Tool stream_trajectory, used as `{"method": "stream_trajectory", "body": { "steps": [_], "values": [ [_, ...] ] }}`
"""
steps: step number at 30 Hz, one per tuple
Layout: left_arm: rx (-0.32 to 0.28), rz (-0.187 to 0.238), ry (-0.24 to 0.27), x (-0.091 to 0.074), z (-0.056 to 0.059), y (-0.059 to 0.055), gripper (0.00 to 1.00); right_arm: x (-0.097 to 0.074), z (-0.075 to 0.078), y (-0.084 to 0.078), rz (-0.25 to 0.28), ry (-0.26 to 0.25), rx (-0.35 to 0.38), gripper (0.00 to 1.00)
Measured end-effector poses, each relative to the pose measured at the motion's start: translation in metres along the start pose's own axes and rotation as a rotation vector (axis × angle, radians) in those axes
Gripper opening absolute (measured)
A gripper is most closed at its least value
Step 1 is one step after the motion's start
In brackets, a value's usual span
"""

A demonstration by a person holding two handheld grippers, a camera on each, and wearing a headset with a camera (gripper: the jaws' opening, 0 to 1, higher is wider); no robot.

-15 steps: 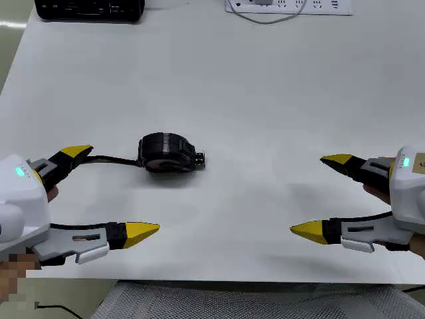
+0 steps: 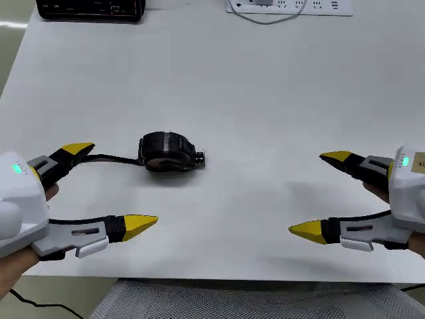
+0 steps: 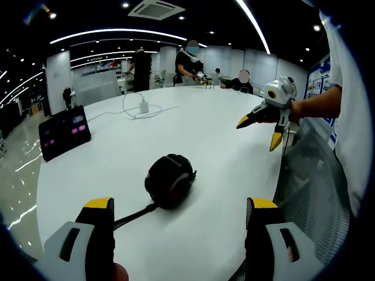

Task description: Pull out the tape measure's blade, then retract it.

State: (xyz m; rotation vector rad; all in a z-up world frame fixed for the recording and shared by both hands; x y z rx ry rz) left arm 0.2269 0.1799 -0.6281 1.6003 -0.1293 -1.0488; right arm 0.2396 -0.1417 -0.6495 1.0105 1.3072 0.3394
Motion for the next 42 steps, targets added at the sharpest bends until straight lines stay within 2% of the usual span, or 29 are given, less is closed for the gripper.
{"method": "stream_trajectory", "body": {
  "steps": [6, 14, 33, 42],
  "values": [
    [0.009, 0.000, 0.012, -0.001, 0.000, -0.001, 0.90, 0.000, 0.000, 0.000, -0.001, -0.005, 0.000, 0.79],
    [0.006, -0.005, -0.004, 0.002, 0.000, 0.000, 0.90, 0.000, 0.001, 0.000, -0.002, -0.007, -0.006, 0.80],
    [0.050, -0.033, -0.038, 0.023, -0.015, -0.001, 0.89, 0.012, 0.010, 0.005, 0.005, 0.017, -0.025, 0.79],
    [0.091, -0.054, -0.071, 0.033, -0.017, 0.001, 0.89, 0.022, 0.018, 0.006, 0.004, 0.039, -0.042, 0.79]
  ]
}}
Point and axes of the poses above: the centre of the closed fingertips' face, and the gripper's own axes: x roughly forward along the fingers, z roughly to its right, y roughly out of its top, the point moved 6 cm from there along -x, roughly backward along the fingers, and after that the axes turned 1 degree about -x, right-handed, at the moved point
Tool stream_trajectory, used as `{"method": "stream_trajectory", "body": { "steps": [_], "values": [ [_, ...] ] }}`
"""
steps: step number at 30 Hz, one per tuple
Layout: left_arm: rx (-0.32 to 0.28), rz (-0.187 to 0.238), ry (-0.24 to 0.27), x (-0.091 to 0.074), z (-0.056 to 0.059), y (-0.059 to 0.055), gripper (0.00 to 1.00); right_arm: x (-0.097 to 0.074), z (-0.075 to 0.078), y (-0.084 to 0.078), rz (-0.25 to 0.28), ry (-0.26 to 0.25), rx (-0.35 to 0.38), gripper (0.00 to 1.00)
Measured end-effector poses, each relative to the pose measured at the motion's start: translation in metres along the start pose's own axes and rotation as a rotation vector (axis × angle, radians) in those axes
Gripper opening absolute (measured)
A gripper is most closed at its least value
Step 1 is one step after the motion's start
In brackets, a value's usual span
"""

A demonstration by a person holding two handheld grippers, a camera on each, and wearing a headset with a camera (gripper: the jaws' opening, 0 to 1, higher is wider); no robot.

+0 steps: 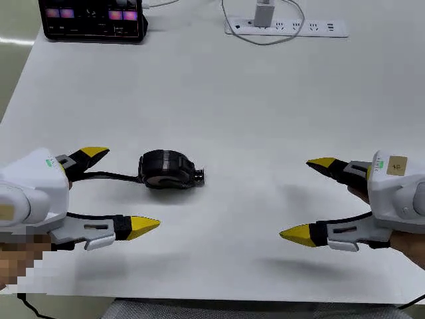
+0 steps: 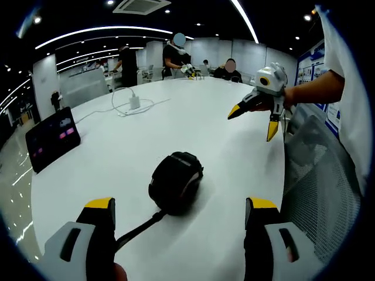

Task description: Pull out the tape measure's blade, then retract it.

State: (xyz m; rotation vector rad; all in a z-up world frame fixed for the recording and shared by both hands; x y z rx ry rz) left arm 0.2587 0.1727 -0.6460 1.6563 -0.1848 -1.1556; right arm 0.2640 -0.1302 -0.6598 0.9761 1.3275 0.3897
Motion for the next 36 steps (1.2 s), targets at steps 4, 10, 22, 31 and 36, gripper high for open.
{"method": "stream_trajectory", "body": {
  "steps": [4, 10, 22, 31, 36],
  "values": [
    [0.030, -0.017, -0.020, 0.006, -0.003, 0.001, 0.88, 0.006, 0.003, 0.001, -0.006, 0.012, -0.013, 0.79],
    [0.065, -0.036, -0.045, 0.012, -0.009, 0.002, 0.87, 0.014, 0.005, 0.004, -0.007, 0.027, -0.023, 0.79],
    [0.128, -0.067, -0.084, 0.025, -0.017, 0.007, 0.84, 0.031, 0.011, 0.005, -0.017, 0.054, -0.037, 0.78],
    [0.182, -0.101, -0.113, 0.035, -0.017, 0.006, 0.82, 0.043, 0.013, 0.008, -0.029, 0.080, -0.062, 0.78],
    [0.203, -0.130, -0.122, 0.039, -0.018, 0.006, 0.80, 0.049, 0.015, 0.009, -0.035, 0.094, -0.080, 0.78]
  ]
}}
Point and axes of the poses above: the centre of the closed fingertips' face, and the gripper's own axes: x roughly forward along the fingers, z roughly to its right, y roughly out of its top, the point moved 6 cm from there along -x, roughly backward along the fingers, and after that the axes turned 1 degree about -x, right-handed, at the moved point
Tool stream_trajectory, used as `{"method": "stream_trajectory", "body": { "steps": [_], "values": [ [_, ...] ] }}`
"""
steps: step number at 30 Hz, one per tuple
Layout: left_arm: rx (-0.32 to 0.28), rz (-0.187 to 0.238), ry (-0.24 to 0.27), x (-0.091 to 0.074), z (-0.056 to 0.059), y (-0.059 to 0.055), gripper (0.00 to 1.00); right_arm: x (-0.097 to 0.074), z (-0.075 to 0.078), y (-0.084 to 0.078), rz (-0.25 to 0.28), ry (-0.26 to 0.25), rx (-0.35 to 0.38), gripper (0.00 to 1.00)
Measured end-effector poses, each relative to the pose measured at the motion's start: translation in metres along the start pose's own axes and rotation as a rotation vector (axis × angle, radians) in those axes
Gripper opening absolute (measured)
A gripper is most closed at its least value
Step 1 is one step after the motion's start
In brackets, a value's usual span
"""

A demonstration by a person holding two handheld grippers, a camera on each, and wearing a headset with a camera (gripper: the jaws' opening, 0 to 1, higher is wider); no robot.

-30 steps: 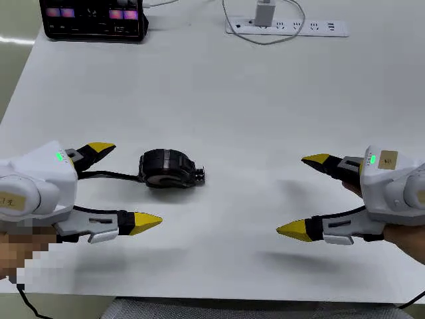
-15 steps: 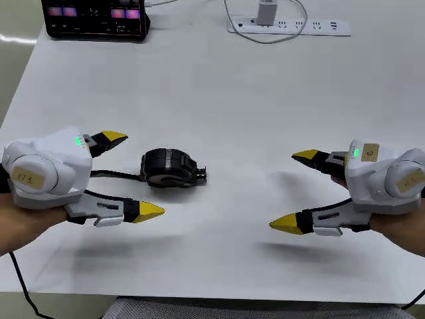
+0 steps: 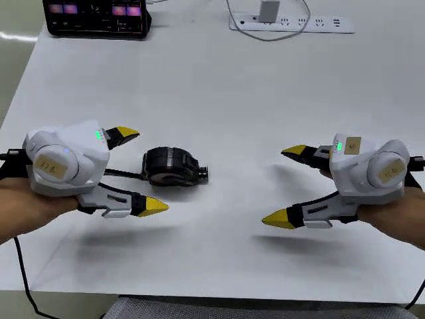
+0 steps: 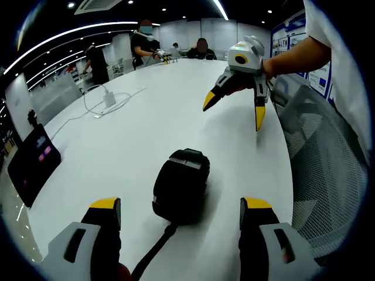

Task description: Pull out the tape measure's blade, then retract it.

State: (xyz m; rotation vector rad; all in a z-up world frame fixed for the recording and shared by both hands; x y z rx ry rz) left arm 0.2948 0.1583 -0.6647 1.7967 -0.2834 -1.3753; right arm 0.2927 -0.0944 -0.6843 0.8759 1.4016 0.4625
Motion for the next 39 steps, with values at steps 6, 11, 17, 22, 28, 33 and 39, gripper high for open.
{"method": "stream_trajectory", "body": {
  "steps": [6, 11, 17, 22, 28, 33, 39],
  "values": [
    [0.029, -0.036, 0.007, 0.003, -0.006, -0.002, 0.74, 0.004, 0.001, 0.003, -0.004, 0.012, -0.013, 0.77],
    [0.054, -0.062, -0.004, 0.006, -0.009, -0.001, 0.68, 0.006, 0.002, 0.004, -0.007, 0.016, -0.025, 0.77],
    [0.093, -0.105, -0.014, 0.012, -0.012, 0.000, 0.60, 0.008, 0.003, 0.004, -0.015, 0.022, -0.038, 0.76],
    [0.115, -0.141, -0.038, 0.017, -0.012, -0.001, 0.53, 0.008, 0.003, 0.004, -0.019, 0.026, -0.039, 0.76],
    [0.131, -0.163, -0.054, 0.021, -0.010, 0.001, 0.47, 0.009, 0.003, 0.005, -0.021, 0.029, -0.035, 0.75],
    [0.147, -0.178, -0.063, 0.024, -0.009, 0.000, 0.40, 0.010, 0.001, 0.006, -0.023, 0.034, -0.036, 0.75],
    [0.143, -0.194, -0.072, 0.024, -0.009, -0.002, 0.35, 0.011, -0.001, 0.007, -0.027, 0.040, -0.037, 0.75]
  ]
}}
Point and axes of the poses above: the centre of the closed fingertips' face, and the gripper's own axes: x roughly forward along the fingers, z roughly to its right, y roughly out of its top, the point moved 6 cm from there along -x, roughly backward along the fingers, and after that the axes turned 1 degree about -x, right-handed, at the moved point
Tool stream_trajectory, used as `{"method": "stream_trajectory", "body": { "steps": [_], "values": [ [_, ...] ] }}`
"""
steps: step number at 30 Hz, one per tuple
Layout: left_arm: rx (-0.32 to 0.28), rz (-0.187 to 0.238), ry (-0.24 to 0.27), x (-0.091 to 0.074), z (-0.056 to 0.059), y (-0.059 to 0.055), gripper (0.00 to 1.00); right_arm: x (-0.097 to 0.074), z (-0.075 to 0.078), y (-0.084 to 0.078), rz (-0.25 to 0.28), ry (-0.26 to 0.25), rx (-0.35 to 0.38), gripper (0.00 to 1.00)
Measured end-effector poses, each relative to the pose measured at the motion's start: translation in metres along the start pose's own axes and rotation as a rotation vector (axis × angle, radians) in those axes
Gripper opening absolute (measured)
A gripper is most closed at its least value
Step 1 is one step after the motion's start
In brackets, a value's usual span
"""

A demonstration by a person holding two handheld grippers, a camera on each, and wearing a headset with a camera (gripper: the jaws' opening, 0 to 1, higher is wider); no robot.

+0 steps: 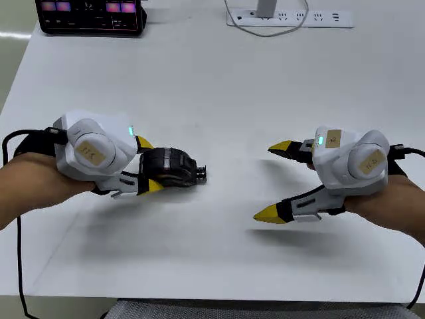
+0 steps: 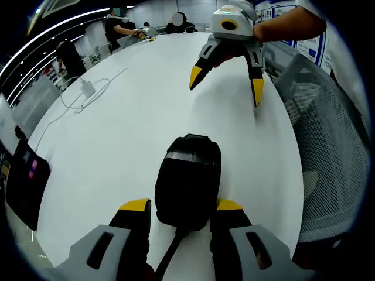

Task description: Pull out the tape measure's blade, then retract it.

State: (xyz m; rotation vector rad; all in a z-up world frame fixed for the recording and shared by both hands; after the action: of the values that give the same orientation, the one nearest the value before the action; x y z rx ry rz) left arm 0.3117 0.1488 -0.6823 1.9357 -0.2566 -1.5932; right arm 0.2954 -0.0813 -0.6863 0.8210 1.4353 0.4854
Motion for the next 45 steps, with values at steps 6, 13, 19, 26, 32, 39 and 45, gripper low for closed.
{"method": "stream_trajectory", "body": {
  "steps": [6, 13, 19, 26, 32, 39, 45],
  "values": [
    [-0.006, -0.002, -0.013, 0.001, 0.001, -0.001, 0.32, 0.002, -0.001, 0.002, 0.002, 0.006, -0.001, 0.74],
    [-0.013, -0.003, -0.024, 0.001, 0.002, -0.001, 0.29, 0.003, -0.002, 0.004, 0.003, 0.015, -0.011, 0.73],
    [-0.024, -0.005, -0.032, 0.001, 0.002, -0.001, 0.29, 0.005, -0.001, 0.004, 0.004, 0.019, -0.016, 0.71],
    [-0.029, -0.010, -0.036, 0.002, 0.002, -0.002, 0.28, 0.013, 0.000, 0.007, 0.006, 0.028, -0.036, 0.68],
    [-0.034, -0.013, -0.038, 0.002, 0.001, -0.002, 0.28, 0.021, 0.006, 0.010, 0.015, 0.033, -0.054, 0.66],
    [-0.030, -0.026, -0.042, 0.003, 0.002, -0.002, 0.28, 0.032, 0.008, 0.017, 0.023, 0.045, -0.076, 0.63],
    [-0.034, -0.019, -0.042, 0.003, 0.001, -0.002, 0.28, 0.040, 0.009, 0.022, 0.027, 0.055, -0.084, 0.59]
  ]
}}
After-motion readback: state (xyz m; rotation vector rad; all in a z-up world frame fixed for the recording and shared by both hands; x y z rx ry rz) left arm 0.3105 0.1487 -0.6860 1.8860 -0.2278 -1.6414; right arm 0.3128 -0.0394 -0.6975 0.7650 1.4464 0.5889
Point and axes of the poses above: the centre of the closed fingertips' face, and the gripper's own axes: x roughly forward along the fingers, z roughly to its right, y roughly out of its top, the point moved 6 cm from there along -x, roughly backward along the fingers, and after that the axes turned 1 degree about -x, right-handed, at the moved point
